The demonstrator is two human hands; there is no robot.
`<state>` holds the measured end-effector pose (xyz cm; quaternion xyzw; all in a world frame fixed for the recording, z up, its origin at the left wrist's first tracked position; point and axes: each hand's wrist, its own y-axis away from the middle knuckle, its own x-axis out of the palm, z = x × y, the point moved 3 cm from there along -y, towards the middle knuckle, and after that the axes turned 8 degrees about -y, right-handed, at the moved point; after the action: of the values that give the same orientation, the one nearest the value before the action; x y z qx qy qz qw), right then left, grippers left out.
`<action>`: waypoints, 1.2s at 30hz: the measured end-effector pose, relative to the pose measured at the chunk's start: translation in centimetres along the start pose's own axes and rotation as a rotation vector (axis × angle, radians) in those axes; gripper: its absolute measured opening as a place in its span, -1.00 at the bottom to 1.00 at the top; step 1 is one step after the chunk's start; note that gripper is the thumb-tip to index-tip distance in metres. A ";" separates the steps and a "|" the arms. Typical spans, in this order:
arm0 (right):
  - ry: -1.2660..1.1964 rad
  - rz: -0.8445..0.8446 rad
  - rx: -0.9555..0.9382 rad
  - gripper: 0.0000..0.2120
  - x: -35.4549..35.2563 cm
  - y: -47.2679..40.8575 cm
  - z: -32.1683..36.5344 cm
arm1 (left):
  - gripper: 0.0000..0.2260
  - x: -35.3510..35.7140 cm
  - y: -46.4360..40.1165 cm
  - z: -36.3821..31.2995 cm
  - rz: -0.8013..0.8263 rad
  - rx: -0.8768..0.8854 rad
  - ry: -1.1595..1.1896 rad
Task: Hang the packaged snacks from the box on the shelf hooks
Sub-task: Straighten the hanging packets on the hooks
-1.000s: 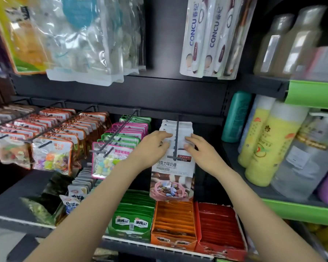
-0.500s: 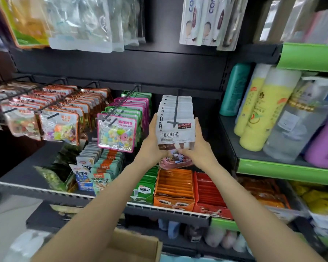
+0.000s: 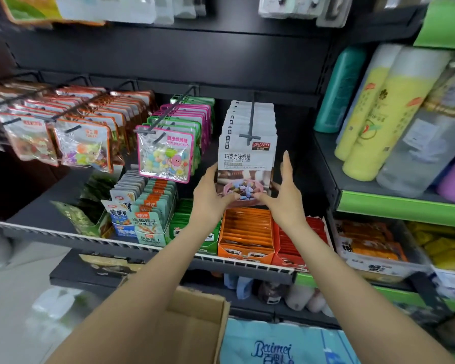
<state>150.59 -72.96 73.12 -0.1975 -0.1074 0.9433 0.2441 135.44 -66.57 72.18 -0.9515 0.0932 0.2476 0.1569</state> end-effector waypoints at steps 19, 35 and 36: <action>0.092 -0.072 0.084 -0.80 0.9 0.7 -3.2 | -0.74 0.6 0.8 1.8 0.071 -0.098 -0.039; -0.011 -0.185 0.305 -0.67 1.6 3.4 -3.4 | -0.82 -0.2 3.3 4.3 0.092 -0.311 -0.138; -0.009 -0.148 0.341 -0.66 2.0 4.4 -3.7 | -0.84 -0.8 4.0 4.9 0.108 -0.313 -0.145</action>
<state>148.69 -75.34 67.82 -0.1404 0.0389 0.9282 0.3424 131.53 -68.58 67.56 -0.9376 0.0928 0.3352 -0.0002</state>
